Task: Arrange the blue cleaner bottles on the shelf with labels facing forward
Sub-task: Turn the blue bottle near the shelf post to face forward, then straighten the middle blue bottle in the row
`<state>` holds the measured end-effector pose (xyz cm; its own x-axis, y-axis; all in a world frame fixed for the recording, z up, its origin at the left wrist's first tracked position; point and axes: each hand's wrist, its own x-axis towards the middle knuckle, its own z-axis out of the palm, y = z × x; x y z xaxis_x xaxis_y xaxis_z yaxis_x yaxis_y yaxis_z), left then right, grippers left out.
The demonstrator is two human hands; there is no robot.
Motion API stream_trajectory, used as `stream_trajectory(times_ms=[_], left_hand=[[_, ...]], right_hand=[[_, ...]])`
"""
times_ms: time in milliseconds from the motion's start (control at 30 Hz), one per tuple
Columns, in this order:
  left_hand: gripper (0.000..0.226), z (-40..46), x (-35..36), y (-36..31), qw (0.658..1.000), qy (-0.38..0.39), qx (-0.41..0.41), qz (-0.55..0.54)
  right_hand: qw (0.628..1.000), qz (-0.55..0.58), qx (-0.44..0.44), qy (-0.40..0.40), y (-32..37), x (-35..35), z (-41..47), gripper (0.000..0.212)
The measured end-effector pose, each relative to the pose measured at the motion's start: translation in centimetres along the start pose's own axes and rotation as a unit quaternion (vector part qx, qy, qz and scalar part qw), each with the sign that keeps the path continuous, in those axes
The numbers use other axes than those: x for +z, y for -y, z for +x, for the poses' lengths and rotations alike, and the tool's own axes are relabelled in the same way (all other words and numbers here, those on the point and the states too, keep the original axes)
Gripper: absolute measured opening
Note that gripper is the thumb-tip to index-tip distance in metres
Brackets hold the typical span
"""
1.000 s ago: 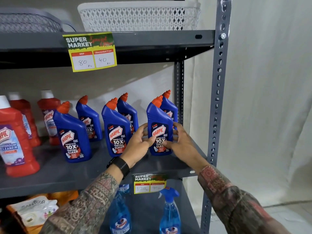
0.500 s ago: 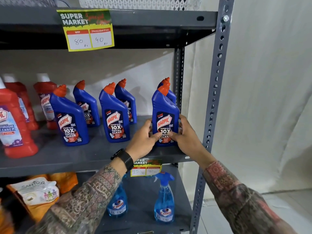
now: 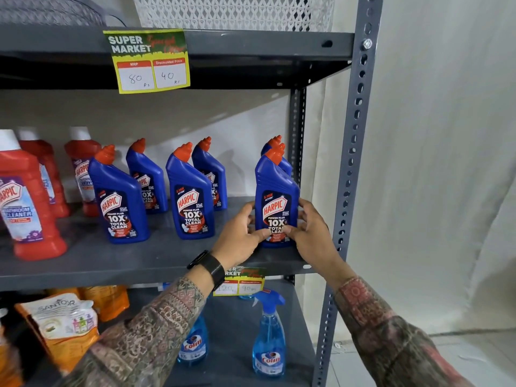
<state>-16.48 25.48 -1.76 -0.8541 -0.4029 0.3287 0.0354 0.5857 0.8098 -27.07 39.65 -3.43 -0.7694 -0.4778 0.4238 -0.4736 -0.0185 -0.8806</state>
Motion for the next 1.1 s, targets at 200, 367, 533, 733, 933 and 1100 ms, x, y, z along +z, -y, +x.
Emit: stream_trajectory(times_ms=[200, 367, 533, 733, 933, 1100], left_hand=[[0.064, -0.1, -0.2, -0.2, 1.000, 0.006, -0.003, 0.014], [0.064, -1.5, -1.9, 0.6, 0.999, -0.021, 0.019, 0.036], [0.049, -3.6, -6.0, 3.3, 0.994, -0.094, 0.056, 0.027], [0.034, -5.1, -11.8, 6.4, 0.977, -0.212, 0.032, 0.013], [0.074, -4.2, -15.2, 8.3, 0.983, -0.174, -0.009, 0.059], [0.070, -1.1, -16.6, 7.6, 0.996, -0.052, -0.058, -0.047]], right_hand=[[1.000, -0.010, 0.012, -0.001, 0.6, 0.3, -0.9, 0.062], [0.979, -0.160, -0.032, -0.118, 0.5, 1.8, -4.4, 0.076], [0.969, -0.177, -0.124, -0.122, 0.1, 4.9, -6.4, 0.051], [0.981, -0.113, -0.155, 0.010, 2.7, 10.7, -3.8, 0.054], [0.999, -0.021, -0.042, -0.014, 5.2, 15.9, -0.2, 0.078], [0.998, -0.045, 0.000, 0.037, 4.8, 17.8, 2.4, 0.078]])
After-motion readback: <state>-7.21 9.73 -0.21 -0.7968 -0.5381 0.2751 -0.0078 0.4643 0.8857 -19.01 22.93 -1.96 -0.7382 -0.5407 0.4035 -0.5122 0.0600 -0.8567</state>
